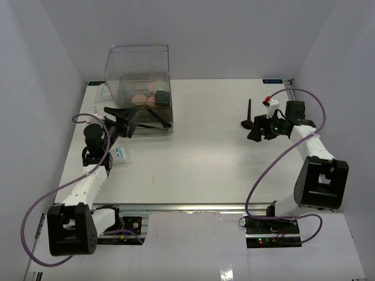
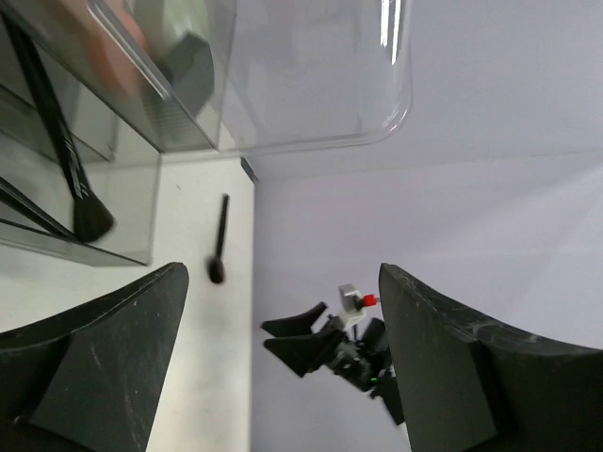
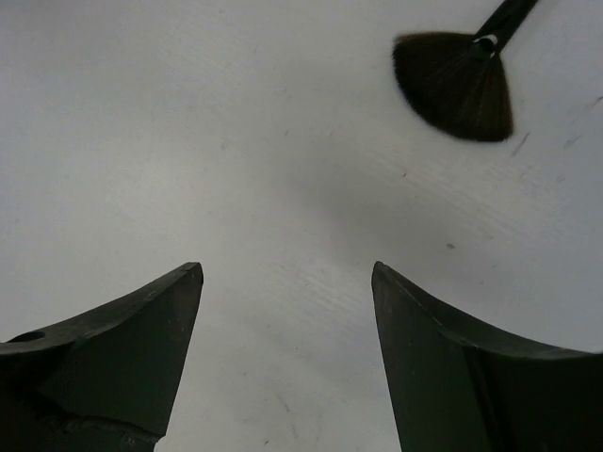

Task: Organize the makeup

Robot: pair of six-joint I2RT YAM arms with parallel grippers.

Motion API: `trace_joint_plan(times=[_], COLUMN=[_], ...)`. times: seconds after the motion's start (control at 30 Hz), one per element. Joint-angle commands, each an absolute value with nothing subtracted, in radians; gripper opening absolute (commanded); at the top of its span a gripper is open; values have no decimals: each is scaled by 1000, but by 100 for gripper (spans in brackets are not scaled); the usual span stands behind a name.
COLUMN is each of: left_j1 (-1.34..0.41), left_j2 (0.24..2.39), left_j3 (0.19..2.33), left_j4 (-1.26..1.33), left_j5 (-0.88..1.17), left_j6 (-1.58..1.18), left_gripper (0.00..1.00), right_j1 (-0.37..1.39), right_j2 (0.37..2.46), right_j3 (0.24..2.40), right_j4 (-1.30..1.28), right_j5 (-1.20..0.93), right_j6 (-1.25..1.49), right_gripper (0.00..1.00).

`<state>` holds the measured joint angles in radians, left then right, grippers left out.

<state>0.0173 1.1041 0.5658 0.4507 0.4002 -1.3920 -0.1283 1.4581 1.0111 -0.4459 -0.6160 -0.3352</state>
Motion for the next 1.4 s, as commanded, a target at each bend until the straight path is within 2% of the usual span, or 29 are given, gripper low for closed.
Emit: trace_joint_plan(times=[0.0,0.17,0.37,0.53,0.83,1.03,1.2,1.37], left_j1=[165,199,199,199,199,199,199,199], left_j2=[947,802,721,687,633,629,626,629], left_j3=[500,540,578,588,558,560,561,558], left_j4=[412,154,43,-24,-62,-69,-74,-71], left_j5=[671,720,671,610,548,540,532,535], left_j6=[-1036,-636,-533,-483,-472,-474,-474,-477], left_gripper=[97,98,98,98,98,98,98,98], right_j1=[-81,-43,5,57,62,63,63,61], right_j2=[1597,1853,2100,2211,2295,2321,2330,2339], right_j3=[1211,1492,1803,1920,1948,1945,1933,1919], right_j4=[-403,-486,-571,-580,-581,-581,-581,-584], right_j5=[-380,-303,-200,-91,-13,26,11,-23], right_j6=[-218,-175,-164,-171,-183,-193,-201,-195], right_gripper=[80,80,78,75,64,60,41,27])
